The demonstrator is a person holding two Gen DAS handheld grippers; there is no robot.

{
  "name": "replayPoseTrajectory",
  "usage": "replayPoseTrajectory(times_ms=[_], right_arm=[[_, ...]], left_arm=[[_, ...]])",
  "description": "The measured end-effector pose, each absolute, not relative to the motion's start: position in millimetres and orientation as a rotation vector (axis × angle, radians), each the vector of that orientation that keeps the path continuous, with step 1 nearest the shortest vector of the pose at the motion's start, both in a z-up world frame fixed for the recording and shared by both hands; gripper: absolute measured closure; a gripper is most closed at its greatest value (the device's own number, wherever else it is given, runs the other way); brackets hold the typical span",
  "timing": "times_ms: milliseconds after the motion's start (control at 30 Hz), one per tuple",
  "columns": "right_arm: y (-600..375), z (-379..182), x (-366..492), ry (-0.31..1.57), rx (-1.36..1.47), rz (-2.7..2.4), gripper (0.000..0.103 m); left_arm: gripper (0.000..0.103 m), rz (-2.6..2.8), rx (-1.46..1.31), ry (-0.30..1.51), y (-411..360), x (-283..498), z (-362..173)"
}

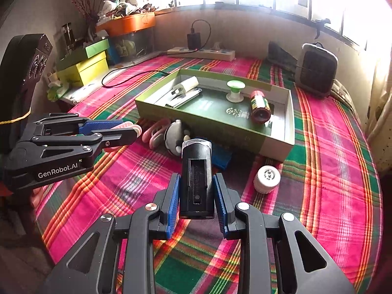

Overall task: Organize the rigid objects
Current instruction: 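Lift and carry the black device in the right tool while the left tool carries the clip toward the box, then lower the black device into the box with the right tool while the left tool lowers the clip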

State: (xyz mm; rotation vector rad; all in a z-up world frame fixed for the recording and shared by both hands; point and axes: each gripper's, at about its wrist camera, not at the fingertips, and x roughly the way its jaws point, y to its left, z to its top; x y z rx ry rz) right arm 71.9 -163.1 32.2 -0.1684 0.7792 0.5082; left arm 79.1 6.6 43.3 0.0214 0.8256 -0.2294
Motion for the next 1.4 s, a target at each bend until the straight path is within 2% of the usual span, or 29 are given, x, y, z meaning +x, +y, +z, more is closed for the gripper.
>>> replayPoseTrajectory(times_ms=[733, 1400], right_arm=[[-174, 51, 127, 0.77, -0.121, 0.463, 0.075], [-163, 32, 193, 0.865, -0.089, 0.48, 0.075]], left_arm=[[0.081, -0.237, 0.007, 0.807, 7, 142, 64], [0.081, -0.258, 0.011, 0.869, -10, 213, 47]])
